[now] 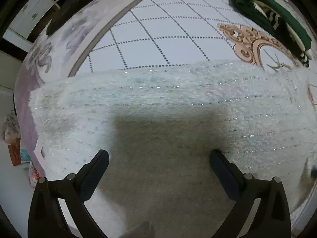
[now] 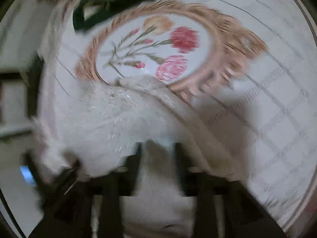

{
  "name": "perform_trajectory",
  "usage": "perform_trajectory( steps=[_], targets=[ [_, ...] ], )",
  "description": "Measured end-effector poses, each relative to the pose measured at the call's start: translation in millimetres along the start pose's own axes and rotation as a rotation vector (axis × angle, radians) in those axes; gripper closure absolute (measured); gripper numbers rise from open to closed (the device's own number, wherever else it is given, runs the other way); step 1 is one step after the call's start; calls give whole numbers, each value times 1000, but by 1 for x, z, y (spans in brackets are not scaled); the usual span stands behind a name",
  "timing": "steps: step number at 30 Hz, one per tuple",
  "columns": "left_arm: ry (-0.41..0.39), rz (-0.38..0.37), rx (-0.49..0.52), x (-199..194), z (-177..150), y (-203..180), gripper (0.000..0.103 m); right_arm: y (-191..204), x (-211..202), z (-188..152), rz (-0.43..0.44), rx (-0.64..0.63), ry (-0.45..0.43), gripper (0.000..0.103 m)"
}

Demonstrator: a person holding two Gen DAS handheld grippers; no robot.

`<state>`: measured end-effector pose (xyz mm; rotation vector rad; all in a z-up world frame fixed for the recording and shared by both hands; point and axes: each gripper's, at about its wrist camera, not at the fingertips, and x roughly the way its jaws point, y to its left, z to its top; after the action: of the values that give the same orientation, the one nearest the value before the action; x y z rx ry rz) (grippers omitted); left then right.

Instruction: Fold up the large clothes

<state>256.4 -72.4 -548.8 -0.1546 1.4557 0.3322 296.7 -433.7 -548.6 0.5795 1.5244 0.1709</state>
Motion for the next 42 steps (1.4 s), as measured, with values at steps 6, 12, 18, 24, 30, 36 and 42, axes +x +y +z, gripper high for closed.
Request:
perform_trajectory(
  steps=[6,12,18,24,30,36,42],
  targets=[
    [-3,-5,-6,6,-12,2,0,-92,19,-76,125,239,23,12],
    [13,-40,-11,17,0,14,0,-106,94,-80,508,324,-81,10],
    [-29,-6,34,24,13,21,0,-73,101,-68,593,297,-199,72],
    [-23,-42,63,22,20,-13,0,-56,31,-74,564,217,-304,81],
    [-2,-222,46,34,27,-70,0,-54,-50,-77,411,100,-435,81],
    [10,-294,43,29,39,-69,0,-9,-88,-84,244,-93,-480,81],
    [26,-330,-64,21,27,11,0,108,-90,-111,32,-454,-466,82]
  ],
)
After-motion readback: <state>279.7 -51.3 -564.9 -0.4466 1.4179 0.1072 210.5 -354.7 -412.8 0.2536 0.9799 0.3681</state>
